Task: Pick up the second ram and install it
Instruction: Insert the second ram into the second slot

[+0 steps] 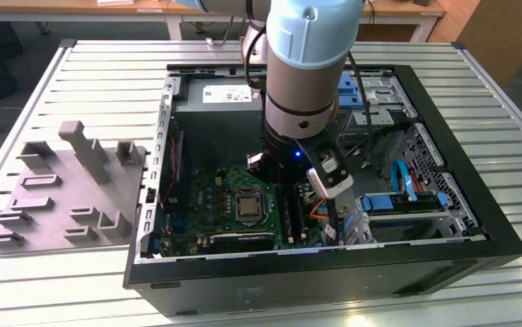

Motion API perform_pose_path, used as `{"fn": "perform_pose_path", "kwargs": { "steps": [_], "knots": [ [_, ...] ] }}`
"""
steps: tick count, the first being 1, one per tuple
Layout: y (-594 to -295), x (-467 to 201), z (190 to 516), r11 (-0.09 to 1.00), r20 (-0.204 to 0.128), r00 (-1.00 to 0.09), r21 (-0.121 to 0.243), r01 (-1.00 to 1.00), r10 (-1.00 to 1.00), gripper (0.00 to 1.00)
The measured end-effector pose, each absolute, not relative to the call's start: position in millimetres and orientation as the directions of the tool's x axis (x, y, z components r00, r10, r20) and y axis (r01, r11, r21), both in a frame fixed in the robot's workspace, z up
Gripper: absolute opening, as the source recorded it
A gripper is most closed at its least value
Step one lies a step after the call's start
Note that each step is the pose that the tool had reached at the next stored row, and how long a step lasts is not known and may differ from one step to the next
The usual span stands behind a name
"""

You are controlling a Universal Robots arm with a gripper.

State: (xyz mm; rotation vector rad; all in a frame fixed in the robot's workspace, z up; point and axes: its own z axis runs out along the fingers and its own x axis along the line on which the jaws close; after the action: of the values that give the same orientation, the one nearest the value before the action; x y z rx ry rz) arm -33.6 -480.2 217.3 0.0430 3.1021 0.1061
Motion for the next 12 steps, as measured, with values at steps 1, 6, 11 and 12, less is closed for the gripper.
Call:
{"fn": "perform_pose_path", "kwargs": {
  "steps": [1,6,11,12],
  "knots": [
    [-480.2,-33.6,217.3,0.997,-0.036,-0.999,0.069,0.026,0.029,0.13],
    [-480.4,-33.6,216.2,0.997,-0.036,-0.999,0.071,0.026,0.029,0.13],
    [-480.3,-33.6,215.9,0.997,-0.036,-0.999,0.073,0.026,0.029,0.13],
    [-480.3,-33.6,215.9,0.997,-0.036,-0.999,0.073,0.026,0.029,0.13]
  ]
}}
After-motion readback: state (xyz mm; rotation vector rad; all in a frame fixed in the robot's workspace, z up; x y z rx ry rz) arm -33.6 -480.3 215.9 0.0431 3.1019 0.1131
